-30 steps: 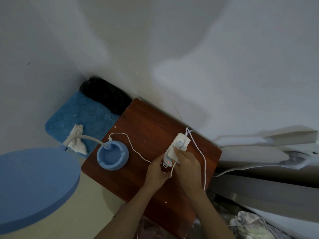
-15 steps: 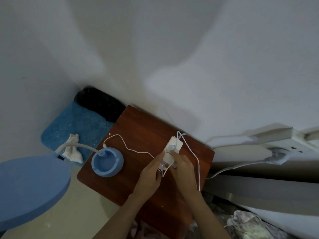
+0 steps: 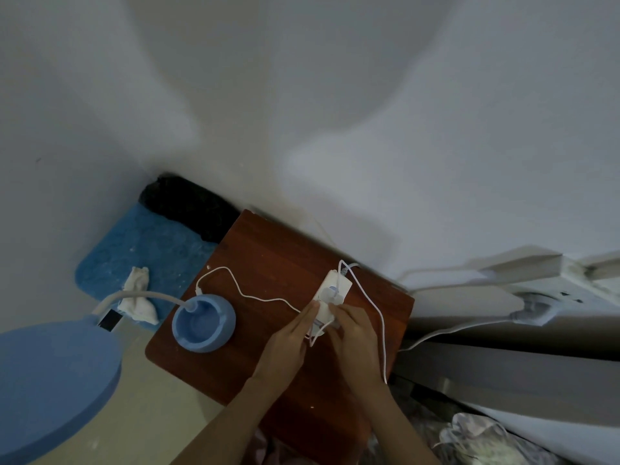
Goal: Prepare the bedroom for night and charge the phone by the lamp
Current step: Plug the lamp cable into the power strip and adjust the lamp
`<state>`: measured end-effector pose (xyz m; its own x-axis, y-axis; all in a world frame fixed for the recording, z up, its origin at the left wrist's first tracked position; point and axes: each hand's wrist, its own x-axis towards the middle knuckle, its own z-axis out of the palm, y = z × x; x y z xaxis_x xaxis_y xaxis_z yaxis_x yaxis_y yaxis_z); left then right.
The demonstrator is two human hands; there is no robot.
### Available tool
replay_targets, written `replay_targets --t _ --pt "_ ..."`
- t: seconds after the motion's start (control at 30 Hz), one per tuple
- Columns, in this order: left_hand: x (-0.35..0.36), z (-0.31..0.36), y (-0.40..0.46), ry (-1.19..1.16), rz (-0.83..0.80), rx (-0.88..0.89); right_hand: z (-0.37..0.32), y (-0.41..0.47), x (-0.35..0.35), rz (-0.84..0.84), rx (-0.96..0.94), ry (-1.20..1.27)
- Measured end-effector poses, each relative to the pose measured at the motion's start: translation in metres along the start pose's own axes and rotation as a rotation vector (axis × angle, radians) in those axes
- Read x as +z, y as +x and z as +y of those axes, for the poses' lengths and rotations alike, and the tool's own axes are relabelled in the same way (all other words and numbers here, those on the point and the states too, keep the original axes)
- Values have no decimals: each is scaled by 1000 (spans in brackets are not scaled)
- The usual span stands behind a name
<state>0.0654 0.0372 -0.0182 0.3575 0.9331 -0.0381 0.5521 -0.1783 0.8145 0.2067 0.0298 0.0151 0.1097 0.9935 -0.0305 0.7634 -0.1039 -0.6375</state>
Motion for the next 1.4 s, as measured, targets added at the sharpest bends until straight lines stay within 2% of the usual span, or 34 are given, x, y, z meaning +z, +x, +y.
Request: replay_targets --t 0.13,0.43,0.57,0.67,0.8,0.83,0.9,1.03,1.2,1.3,1.4 --pt "0 -4 3 -29 23 -6 -11 6 -1 -25 -8 -56" --pt "-9 -8 2 21 -79 39 -8 5 -3 -34 16 -21" --pt "-14 -7 -12 -67 -124 -142 -3 5 -4 -80 64 11" --pt "-19 -9 -27 -86 -17 -249 3 -6 -4 -51 106 67" --pt "-34 -13 -54 -75 166 -332 0 -46 -9 194 227 56" --pt "-38 -12 -61 -75 209 -344 -1 -60 -6 208 252 82" --pt "-48 -6 -77 -102 289 -377 -8 -89 6 107 260 132" --pt "-70 4 -99 -136 486 -463 -39 -112 42 -265 81 248" --pt "-99 3 -82 -74 665 -423 -91 -41 67 -407 -46 389" --pt "-102 -3 -73 -74 672 -417 -101 -3 77 -446 -59 423" --pt "-86 -29 -76 -144 562 -542 -98 15 85 -539 35 407"
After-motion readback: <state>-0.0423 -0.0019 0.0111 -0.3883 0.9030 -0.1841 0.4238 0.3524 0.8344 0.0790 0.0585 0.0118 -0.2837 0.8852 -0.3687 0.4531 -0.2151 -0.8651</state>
